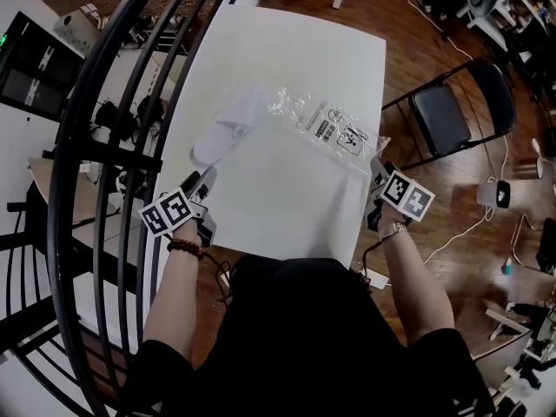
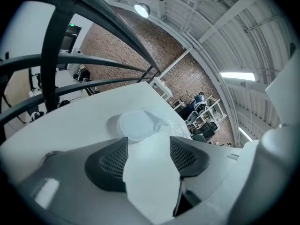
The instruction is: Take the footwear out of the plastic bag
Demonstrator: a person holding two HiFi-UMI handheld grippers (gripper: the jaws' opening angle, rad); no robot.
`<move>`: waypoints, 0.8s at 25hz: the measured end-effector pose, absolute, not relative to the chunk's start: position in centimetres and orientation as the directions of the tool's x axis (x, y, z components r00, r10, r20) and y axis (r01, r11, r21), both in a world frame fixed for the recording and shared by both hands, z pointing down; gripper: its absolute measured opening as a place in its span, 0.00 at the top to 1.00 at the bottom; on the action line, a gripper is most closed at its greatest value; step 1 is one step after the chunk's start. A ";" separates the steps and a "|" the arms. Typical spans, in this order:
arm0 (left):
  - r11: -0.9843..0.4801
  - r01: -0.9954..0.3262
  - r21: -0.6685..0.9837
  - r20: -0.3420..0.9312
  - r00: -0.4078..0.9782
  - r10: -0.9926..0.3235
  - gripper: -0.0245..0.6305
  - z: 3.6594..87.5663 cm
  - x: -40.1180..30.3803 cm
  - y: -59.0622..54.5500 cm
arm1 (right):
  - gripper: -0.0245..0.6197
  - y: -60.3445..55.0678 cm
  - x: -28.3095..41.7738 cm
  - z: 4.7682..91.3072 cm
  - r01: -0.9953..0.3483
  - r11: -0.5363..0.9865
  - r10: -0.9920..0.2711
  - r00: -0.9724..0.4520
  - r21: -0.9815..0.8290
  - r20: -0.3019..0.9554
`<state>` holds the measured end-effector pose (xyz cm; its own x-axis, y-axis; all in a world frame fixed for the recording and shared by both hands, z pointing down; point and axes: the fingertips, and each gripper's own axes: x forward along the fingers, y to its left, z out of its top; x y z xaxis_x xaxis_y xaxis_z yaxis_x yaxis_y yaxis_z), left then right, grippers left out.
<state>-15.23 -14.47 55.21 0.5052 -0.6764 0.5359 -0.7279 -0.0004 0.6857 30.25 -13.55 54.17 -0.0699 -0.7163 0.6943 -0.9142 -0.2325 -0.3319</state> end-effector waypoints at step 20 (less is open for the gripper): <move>-0.348 -0.784 0.515 0.354 0.564 -0.746 0.80 44.4 -2.5 -2.6 | 0.84 -4.7 21.0 46.8 -0.911 0.390 -0.763 -0.402 -0.135 0.506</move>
<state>-2.45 -2.59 44.38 0.5640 -0.7461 0.3539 -0.7836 -0.3482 0.5146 20.95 -4.67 46.79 -0.4017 -0.7632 0.5060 -0.9109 0.3900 -0.1349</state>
